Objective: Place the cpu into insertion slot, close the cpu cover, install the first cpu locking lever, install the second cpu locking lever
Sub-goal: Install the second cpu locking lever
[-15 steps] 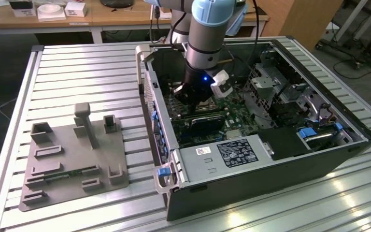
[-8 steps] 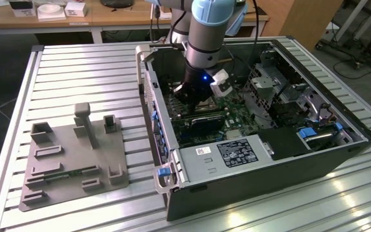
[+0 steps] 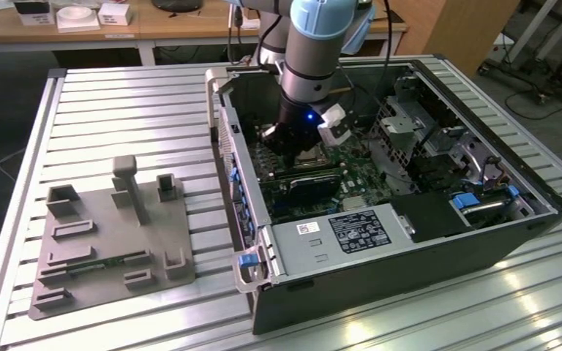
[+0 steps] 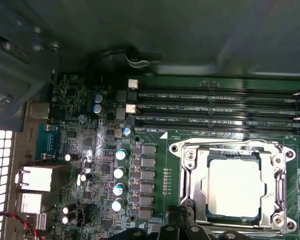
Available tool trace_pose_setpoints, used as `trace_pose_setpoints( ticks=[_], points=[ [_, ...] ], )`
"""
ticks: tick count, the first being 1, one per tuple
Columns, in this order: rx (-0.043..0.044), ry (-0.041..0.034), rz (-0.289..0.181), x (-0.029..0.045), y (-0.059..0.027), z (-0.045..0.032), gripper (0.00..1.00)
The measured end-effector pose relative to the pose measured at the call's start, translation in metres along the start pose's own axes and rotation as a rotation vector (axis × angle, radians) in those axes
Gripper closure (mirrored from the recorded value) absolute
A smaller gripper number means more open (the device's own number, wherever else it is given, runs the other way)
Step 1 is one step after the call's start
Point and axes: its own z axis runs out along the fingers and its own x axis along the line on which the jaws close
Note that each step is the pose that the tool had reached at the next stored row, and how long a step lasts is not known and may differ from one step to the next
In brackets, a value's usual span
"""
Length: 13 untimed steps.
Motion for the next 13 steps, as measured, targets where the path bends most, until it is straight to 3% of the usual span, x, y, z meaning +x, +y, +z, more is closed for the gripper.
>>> trace_pose_setpoints(
  ticks=[4, 13],
  points=[
    [-0.0060, -0.0004, 0.000, 0.0004, 0.0001, 0.0000, 0.90],
    [-0.0068, -0.0001, 0.000, 0.0019, -0.0001, 0.0005, 0.90]
  ],
)
